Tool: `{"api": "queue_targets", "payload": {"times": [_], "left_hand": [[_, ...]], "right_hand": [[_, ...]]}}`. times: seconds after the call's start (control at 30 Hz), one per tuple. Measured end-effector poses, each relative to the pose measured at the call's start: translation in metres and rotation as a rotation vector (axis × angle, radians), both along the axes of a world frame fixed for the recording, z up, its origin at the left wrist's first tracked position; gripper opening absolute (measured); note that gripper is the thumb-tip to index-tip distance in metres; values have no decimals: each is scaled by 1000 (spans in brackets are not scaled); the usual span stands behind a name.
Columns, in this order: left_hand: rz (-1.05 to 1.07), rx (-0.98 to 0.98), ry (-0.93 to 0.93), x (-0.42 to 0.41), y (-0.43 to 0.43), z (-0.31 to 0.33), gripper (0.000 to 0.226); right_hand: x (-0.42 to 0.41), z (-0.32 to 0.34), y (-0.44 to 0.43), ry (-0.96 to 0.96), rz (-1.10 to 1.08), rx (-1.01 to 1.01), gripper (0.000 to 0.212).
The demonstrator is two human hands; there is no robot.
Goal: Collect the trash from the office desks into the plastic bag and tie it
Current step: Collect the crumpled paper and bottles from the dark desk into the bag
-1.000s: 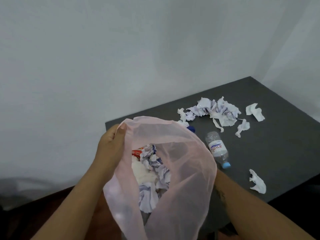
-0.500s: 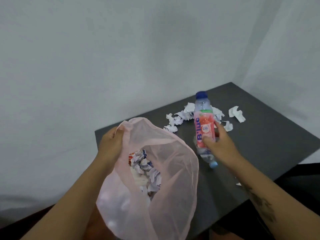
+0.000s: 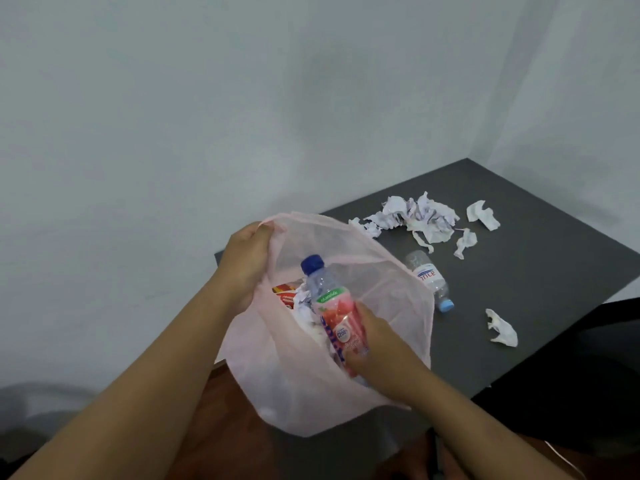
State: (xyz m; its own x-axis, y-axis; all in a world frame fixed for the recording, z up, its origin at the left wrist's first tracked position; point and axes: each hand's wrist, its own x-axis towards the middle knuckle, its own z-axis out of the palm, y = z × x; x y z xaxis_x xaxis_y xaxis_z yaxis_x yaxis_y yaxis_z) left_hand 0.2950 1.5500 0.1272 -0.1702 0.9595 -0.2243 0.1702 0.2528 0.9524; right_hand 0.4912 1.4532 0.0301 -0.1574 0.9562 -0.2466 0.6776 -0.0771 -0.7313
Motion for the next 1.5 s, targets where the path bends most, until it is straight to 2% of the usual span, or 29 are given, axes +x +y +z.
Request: {"api": "queue_targets", "payload": {"times": [0.13, 0.2, 0.33, 0.47, 0.53, 0.6, 0.67, 0.73, 0.8, 0.87, 0.97, 1.03, 1.13, 1.23, 1.37, 1.5], "left_hand": [[-39, -7, 15, 5, -15, -4, 25], [-49, 3, 29, 10, -20, -6, 20], [-76, 19, 37, 28, -27, -11, 21], [-72, 26, 53, 43, -18, -18, 24], [-69, 33, 63, 52, -11, -20, 26], [-49, 30, 69, 60, -3, -23, 27], [-30, 24, 87, 66, 4, -27, 27], [-14, 7, 97, 71, 11, -32, 28], [2, -4, 115, 77, 15, -37, 28], [21, -6, 123, 82, 17, -41, 28], [32, -25, 164, 86, 20, -49, 28], [35, -47, 190, 85, 22, -55, 28], [35, -43, 196, 84, 21, -58, 29], [49, -42, 196, 82, 21, -57, 28], [50, -41, 164, 83, 22, -49, 26], [31, -23, 125, 80, 19, -40, 28]], "right_hand": [[-11, -36, 24, -341, -3, 72, 82], [-13, -44, 31, -420, -3, 92, 78], [-6, -48, 39, -406, 49, 127, 72], [-11, -48, 48, -426, 183, 308, 68], [-14, -52, 53, -410, 232, 277, 69], [-8, -51, 59, -285, 253, 191, 63], [16, -43, 68, -69, 127, 192, 54], [53, -39, 81, 25, -92, 342, 42], [92, -38, 97, -36, -276, 462, 28], [124, -44, 116, -190, -351, 409, 21], [151, -69, 136, -434, -317, 180, 44], [160, -85, 139, -460, -256, 32, 62], [168, -107, 141, -416, -234, -65, 72], [176, -116, 141, -314, -271, -25, 70], [184, -110, 136, -331, -314, 26, 70], [181, -70, 124, -67, -440, 234, 73]]}}
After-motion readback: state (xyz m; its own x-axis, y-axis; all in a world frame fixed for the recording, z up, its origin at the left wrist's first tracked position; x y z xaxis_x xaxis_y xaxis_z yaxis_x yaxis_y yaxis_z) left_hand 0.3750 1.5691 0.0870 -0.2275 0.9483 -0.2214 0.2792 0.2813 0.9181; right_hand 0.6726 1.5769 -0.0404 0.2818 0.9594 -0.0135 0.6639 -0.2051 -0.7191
